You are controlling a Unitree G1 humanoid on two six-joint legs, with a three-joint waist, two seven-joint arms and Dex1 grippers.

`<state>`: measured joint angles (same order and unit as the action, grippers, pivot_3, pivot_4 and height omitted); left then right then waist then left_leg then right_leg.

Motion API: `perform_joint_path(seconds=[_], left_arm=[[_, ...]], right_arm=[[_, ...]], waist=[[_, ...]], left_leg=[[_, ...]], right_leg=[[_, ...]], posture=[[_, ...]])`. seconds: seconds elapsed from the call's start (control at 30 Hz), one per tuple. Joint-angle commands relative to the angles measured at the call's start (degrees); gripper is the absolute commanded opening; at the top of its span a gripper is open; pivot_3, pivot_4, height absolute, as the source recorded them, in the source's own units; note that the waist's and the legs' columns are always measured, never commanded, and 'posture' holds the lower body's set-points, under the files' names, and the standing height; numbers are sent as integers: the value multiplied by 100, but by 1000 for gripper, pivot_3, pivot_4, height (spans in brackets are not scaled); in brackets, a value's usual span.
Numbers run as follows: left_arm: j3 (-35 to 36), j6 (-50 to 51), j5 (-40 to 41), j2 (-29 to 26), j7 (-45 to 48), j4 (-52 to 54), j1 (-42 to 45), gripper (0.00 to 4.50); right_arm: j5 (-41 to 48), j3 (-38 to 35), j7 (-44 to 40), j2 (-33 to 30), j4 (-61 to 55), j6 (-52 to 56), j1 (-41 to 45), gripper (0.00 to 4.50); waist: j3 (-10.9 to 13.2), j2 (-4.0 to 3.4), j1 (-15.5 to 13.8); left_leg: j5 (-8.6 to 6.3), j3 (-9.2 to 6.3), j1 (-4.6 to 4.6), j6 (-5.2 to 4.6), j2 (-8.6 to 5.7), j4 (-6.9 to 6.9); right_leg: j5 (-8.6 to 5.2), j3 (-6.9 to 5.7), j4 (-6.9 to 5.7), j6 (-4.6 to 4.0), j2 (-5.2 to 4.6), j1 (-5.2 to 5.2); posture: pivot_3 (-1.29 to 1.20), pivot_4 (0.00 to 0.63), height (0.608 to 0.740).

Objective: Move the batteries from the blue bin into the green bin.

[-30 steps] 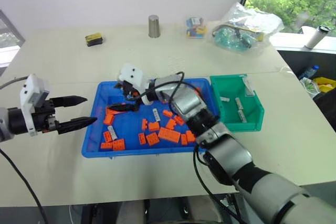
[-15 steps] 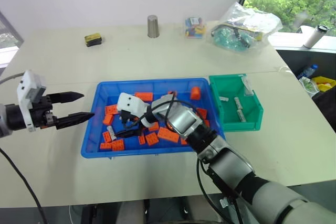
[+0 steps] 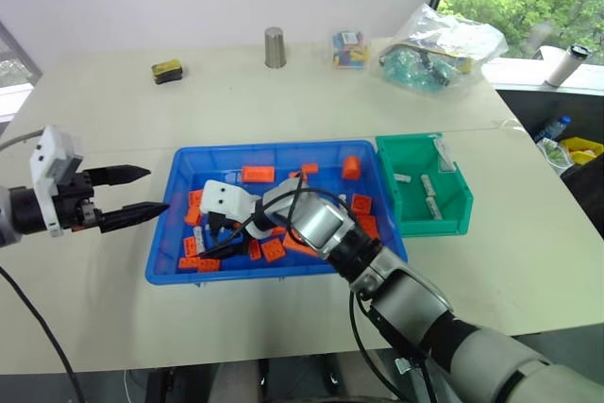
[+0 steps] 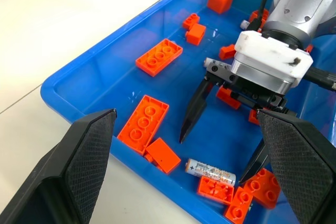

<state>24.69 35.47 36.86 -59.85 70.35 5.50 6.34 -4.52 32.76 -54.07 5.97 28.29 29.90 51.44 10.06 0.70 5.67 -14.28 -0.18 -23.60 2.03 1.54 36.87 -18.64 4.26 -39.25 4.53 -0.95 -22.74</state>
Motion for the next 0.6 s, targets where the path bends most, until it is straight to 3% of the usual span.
perform_joint_path(seconds=[0.03, 0.6], left_arm=[[175, -109, 28, -67, 33, 132, -18, 4500], [277, -36, 51, -109, -15, 149, 53, 4500]], right_arm=[[75, -49, -90, 40, -334, -9, 111, 4090], [-358, 91, 48, 215, 1451, -2382, 220, 4090]], waist=[[0, 0, -3], [0, 1, 13]], left_leg=[[0, 0, 0, 0, 0, 0], [0, 0, 0, 0, 0, -3]], right_leg=[[0, 0, 0, 0, 0, 0], [0, -3, 1, -1, -1, 0]], posture=[[0, 150, 740], [0, 150, 740]])
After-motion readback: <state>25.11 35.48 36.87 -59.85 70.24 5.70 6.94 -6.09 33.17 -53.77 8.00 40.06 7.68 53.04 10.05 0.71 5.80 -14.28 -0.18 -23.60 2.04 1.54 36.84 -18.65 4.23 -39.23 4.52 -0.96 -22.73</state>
